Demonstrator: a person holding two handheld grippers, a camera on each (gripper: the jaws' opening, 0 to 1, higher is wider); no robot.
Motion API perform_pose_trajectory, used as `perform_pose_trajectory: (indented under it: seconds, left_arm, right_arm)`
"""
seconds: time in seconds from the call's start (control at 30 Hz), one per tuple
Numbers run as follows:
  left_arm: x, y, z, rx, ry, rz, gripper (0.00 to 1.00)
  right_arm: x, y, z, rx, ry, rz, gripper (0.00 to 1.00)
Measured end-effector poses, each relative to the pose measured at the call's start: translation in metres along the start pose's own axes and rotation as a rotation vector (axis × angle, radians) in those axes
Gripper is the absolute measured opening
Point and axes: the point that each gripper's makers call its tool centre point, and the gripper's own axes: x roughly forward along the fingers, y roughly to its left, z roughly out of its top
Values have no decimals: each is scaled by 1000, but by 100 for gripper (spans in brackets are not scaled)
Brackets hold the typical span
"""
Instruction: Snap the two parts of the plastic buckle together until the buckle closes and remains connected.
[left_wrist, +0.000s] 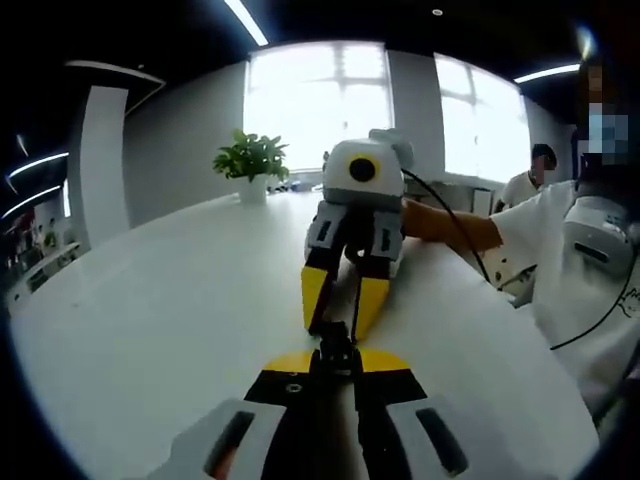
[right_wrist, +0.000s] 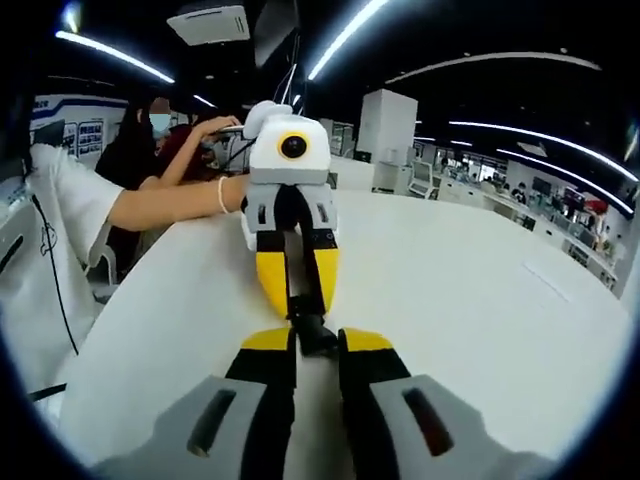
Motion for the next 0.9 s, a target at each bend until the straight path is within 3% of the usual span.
perform_pose_trajectory:
  seconds: [0.13,0.2,0.5,0.6,0.7,0.9]
  left_arm:
    - [0,4,-1,15,-5,29,15]
    - [-2,11,1,63,-20,88,23]
    - [-8,3,-4,-10,-2,32,20]
    - [-10,3,-5,-10,2,40,20]
    - [-10,1,-6,-26,1,27,12]
    - [-8,2,-6,-18,-1,25,12]
  right_arm:
    - [-1,-1,-2,11,4,-14,13]
    - [-1,0,-3,15,5,-14,13]
    - [-3,10,-4,12,10,-21,13]
    - [-3,12,-3,10,12,-22,13]
    - [-3,15,-4,11,12,-25,13]
    - [-4,18,-5,16,16,-26,12]
